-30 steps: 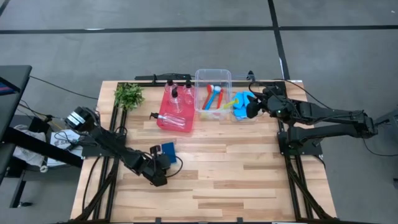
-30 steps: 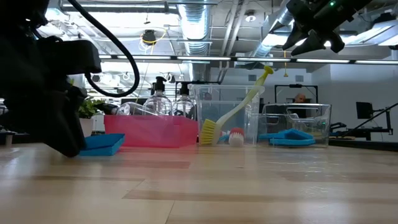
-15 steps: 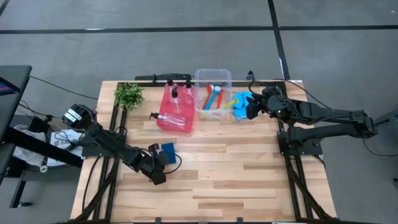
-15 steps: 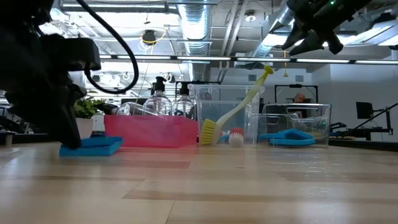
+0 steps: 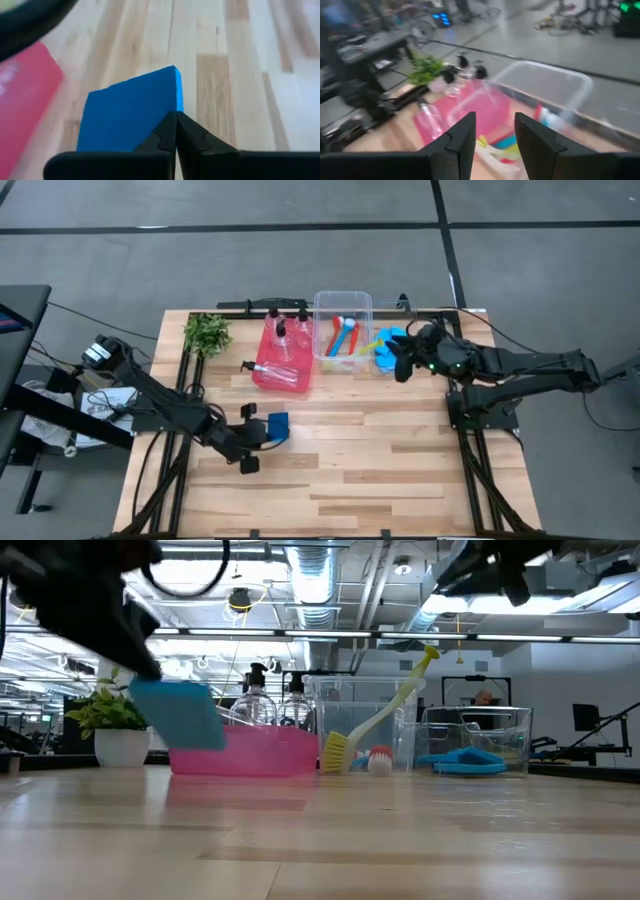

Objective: Pick & Place Kitchen Sink Supplies
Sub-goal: Put the blue sponge wipe into the transparent bin

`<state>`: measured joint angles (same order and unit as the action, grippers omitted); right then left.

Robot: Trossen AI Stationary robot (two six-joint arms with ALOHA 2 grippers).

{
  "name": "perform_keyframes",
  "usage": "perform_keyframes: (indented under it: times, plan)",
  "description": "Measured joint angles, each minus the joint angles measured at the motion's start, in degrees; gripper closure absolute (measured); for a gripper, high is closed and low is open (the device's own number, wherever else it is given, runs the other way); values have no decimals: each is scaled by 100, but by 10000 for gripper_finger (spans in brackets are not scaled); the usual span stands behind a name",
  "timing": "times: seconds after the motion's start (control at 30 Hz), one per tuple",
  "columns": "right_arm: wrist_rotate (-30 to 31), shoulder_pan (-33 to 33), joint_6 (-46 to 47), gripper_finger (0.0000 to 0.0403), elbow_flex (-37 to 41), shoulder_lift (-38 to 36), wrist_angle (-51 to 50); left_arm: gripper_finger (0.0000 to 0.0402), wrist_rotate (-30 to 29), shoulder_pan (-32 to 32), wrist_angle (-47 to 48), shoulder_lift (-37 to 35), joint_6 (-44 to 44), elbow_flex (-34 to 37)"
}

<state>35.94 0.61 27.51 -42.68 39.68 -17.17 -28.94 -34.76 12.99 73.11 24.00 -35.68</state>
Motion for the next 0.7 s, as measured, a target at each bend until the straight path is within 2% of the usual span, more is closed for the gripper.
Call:
perform_keyframes:
  times: [0.33,0.43,0.57,0.7]
  plan:
    - [-98,851,-1169,274,0,409,1055,399,-314,0,-65,-995,-279,-4]
    - [-344,972,-1533,274,2,709,1264,399,-317,0,-133,-1131,-277,-4]
    - [-611,1069,-2475,274,0,1195,1654,399,-314,0,-473,-1226,-329,-4]
    - [-620,1153,-2880,274,2,1726,2401,399,-237,-2,-965,-1240,-616,-7]
